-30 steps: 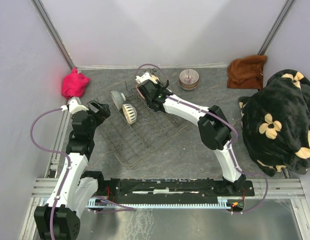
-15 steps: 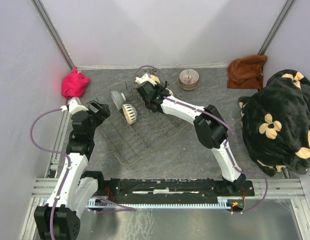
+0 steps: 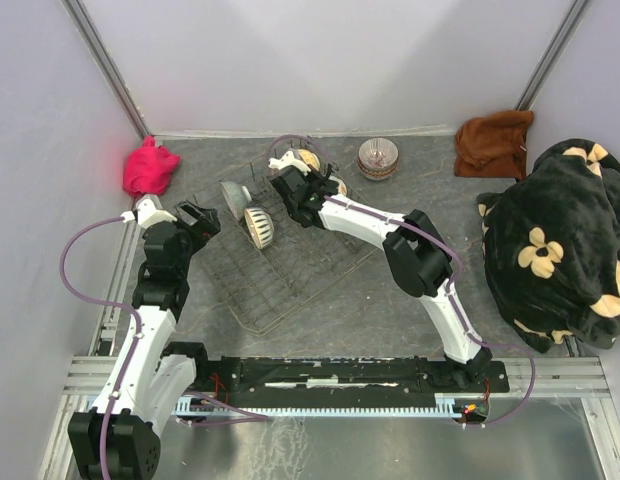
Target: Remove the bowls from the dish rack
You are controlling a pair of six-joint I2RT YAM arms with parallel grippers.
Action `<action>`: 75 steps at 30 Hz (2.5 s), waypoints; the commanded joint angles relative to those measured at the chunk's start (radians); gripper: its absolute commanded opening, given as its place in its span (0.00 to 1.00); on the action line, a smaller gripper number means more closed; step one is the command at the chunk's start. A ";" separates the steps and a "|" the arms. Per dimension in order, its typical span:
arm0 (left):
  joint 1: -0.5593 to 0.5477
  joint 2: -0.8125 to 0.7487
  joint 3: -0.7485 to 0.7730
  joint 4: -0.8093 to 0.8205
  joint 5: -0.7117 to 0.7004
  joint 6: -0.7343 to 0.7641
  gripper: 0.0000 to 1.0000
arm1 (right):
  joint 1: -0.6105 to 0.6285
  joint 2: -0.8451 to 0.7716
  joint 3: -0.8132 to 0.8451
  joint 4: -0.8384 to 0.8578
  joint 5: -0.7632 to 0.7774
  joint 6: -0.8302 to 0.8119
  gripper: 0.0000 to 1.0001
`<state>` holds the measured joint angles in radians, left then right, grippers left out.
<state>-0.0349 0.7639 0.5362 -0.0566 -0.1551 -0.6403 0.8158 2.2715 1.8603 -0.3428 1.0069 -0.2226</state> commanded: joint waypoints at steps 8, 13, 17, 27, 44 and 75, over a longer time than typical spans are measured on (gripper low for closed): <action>-0.002 0.000 0.003 0.037 -0.008 -0.025 0.99 | 0.025 -0.115 -0.068 0.209 0.107 -0.063 0.01; -0.002 0.000 0.004 0.035 -0.007 -0.027 0.99 | 0.039 -0.146 -0.121 0.341 0.166 -0.152 0.01; -0.002 -0.001 0.003 0.035 -0.007 -0.027 0.99 | 0.047 -0.150 -0.150 0.438 0.195 -0.217 0.01; -0.002 0.001 0.005 0.035 -0.012 -0.024 0.99 | 0.061 -0.159 -0.215 0.704 0.257 -0.402 0.01; -0.002 0.004 0.003 0.038 -0.007 -0.029 0.99 | 0.060 -0.178 -0.247 0.867 0.284 -0.555 0.01; -0.002 -0.002 0.001 0.032 -0.009 -0.032 0.99 | -0.040 -0.330 -0.163 0.504 0.181 -0.292 0.01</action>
<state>-0.0349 0.7715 0.5350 -0.0563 -0.1551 -0.6407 0.8249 2.0235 1.6051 0.3336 1.2430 -0.6941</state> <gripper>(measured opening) 0.993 0.027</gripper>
